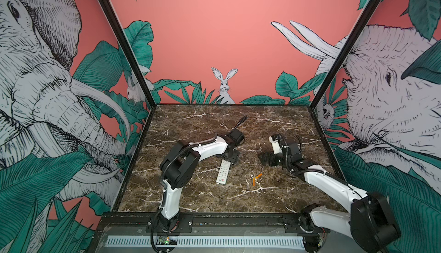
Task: Load the batteries into the remote control
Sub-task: 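Close the left gripper on the remote's button end and lift it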
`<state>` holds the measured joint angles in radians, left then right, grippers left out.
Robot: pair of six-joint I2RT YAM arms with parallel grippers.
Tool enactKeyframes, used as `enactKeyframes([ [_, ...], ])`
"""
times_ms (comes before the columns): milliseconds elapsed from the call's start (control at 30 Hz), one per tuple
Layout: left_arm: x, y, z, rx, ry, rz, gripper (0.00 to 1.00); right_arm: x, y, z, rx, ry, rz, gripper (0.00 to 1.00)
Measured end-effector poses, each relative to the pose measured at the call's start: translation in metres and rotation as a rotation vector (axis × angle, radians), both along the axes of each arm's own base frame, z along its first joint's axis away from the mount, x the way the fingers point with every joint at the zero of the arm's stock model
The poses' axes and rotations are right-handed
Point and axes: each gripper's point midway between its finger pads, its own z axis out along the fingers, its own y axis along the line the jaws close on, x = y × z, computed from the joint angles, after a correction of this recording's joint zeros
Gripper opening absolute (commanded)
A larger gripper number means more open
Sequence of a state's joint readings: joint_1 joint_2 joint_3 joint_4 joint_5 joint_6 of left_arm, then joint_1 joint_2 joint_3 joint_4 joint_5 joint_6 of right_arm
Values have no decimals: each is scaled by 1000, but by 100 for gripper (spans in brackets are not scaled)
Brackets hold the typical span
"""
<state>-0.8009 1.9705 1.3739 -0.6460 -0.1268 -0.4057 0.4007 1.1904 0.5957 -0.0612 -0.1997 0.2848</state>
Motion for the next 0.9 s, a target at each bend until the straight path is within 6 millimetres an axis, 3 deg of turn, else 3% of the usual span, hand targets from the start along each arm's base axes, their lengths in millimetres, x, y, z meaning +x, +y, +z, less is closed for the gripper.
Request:
enactKeyframes([
  [233,1,1,-2,5,-2,8,60,0,3,-1,11,7,7,99],
  [500,1,2,-8,16,2,12,59,2,2,1,26,2,-3,99],
  [667,3,0,-8,7,-6,21,44,5,-2,3,36,0,-22,99],
  [900,2,1,-5,-10,-25,22,38,5,-2,14,69,-25,-15,99],
])
